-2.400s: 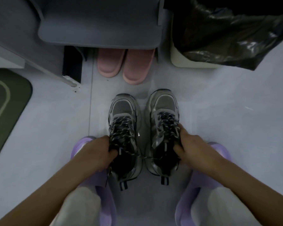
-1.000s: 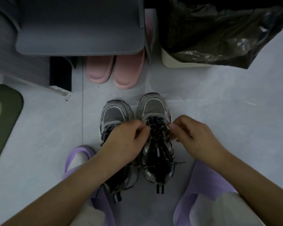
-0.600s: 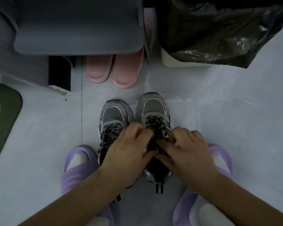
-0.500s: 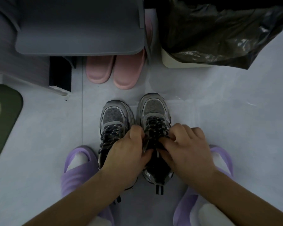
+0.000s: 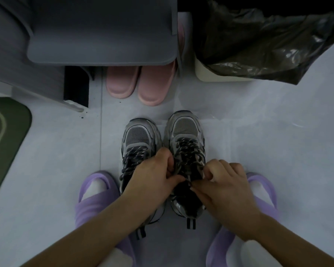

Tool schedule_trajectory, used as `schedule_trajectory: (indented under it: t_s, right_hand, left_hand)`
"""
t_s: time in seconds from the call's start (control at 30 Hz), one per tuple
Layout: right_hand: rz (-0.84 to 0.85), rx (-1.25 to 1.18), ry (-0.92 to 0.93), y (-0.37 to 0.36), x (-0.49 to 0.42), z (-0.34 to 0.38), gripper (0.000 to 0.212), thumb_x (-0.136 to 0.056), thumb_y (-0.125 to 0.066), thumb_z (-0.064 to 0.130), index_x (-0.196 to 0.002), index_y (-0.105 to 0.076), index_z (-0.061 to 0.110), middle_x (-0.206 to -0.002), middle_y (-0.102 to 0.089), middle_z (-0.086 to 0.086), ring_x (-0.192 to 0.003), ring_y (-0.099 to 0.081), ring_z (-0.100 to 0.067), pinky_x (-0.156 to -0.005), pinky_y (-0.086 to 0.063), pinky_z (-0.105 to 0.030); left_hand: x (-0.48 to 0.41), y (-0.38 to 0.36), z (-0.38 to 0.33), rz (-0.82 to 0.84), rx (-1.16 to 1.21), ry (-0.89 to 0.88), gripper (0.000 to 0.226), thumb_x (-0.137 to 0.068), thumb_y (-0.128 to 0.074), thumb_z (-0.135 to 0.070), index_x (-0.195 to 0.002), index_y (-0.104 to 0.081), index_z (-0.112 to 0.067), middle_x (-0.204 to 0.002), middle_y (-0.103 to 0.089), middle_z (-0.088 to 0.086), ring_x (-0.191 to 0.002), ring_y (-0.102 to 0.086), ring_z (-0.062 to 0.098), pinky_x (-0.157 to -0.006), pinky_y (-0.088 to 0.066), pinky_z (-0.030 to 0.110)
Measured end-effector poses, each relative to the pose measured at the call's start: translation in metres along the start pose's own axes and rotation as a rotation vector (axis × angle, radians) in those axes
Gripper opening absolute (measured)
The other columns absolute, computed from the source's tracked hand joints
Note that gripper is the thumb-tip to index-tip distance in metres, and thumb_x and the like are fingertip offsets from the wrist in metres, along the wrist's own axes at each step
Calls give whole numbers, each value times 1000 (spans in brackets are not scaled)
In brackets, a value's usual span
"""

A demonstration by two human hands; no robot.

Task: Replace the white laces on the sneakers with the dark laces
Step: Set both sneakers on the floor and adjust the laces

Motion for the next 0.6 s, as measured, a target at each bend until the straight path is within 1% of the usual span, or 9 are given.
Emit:
schedule_trajectory:
  t_s: [0.03, 0.07, 0.1, 0.17, 0.2, 0.3, 0.4, 0.5, 0.6]
  right_hand:
    - [15, -48, -33, 3, -1, 0, 13, -80, -59, 34, -73, -67, 26, -79, -46, 4, -69, -46, -16, -64, -31, -29]
    - [19, -141, -115, 8, -4, -1, 18, -84, -54, 36, -78, -67, 26, -76, -51, 6, -68, -49, -14, -62, -36, -30]
    - [6, -276, -254, 14, -8, -2, 18, -87, -52, 36, -80, -65, 25, -73, -55, 9, -66, -51, -10, -61, -41, -30]
    - [-11, -526, -543, 19, -16, -9, 10, -87, -58, 32, -80, -61, 26, -67, -61, 11, -66, -55, -9, -58, -42, -19]
    - [14, -572, -610, 16, -18, -11, 7, -84, -63, 32, -78, -61, 28, -67, -62, 11, -68, -56, -6, -58, -42, -14]
    - [120, -566, -593, 6, -20, -13, 12, -79, -70, 32, -74, -60, 29, -66, -61, 13, -69, -56, 5, -58, -38, -5]
    - [111, -532, -548, 3, -19, -15, 8, -81, -70, 24, -77, -65, 21, -68, -56, 16, -70, -52, 12, -62, -38, -4]
    - [48, -481, -455, 2, -21, -17, 12, -79, -73, 23, -75, -66, 14, -67, -58, 6, -67, -50, 6, -63, -35, 0]
    - [47, -449, -393, 1, -23, -15, 19, -76, -69, 31, -73, -66, 13, -68, -63, 0, -69, -48, -2, -64, -33, 1]
  left_hand:
    - [0, 1, 0, 4, 5, -8, 33, -73, -75, -35, -83, -46, -25, -74, -61, -12, -73, -61, 5, -64, -44, 15]
    - [1, 2, 0, 9, 16, -17, 32, -73, -75, -36, -83, -46, -26, -74, -61, -12, -73, -60, 4, -64, -43, 13]
    - [0, 2, 0, 10, 35, -25, 31, -73, -75, -37, -84, -48, -27, -75, -61, -13, -72, -60, 2, -64, -43, 11]
    - [-1, 3, -1, -8, 66, -47, 24, -78, -70, -40, -89, -53, -26, -80, -61, -14, -73, -59, 0, -64, -42, 8]
    - [-2, 3, -2, -22, 60, -65, 21, -81, -67, -40, -91, -57, -24, -80, -60, -14, -73, -58, 0, -64, -41, 7]
    - [-6, 3, -3, -23, 0, -108, 14, -85, -63, -33, -90, -60, -20, -79, -55, -13, -71, -52, 3, -62, -37, 6]
    - [-6, 4, -4, -19, -62, -167, 11, -89, -59, -27, -88, -58, -16, -82, -52, -7, -72, -48, 9, -60, -33, 14]
    - [-8, 8, -7, 20, -134, -236, 12, -94, -49, -24, -88, -47, -14, -82, -45, -6, -72, -41, 9, -63, -26, 17]
    - [-13, 14, -10, 108, -171, -267, 13, -96, -43, -25, -87, -39, -17, -81, -43, -6, -74, -42, 11, -63, -25, 19]
Point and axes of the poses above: each hand's wrist, its own x-axis away from the middle knuckle, its own y-axis out of the back of the hand, z = x × y, the point moved 1 cm from there along -x, towards the middle knuckle
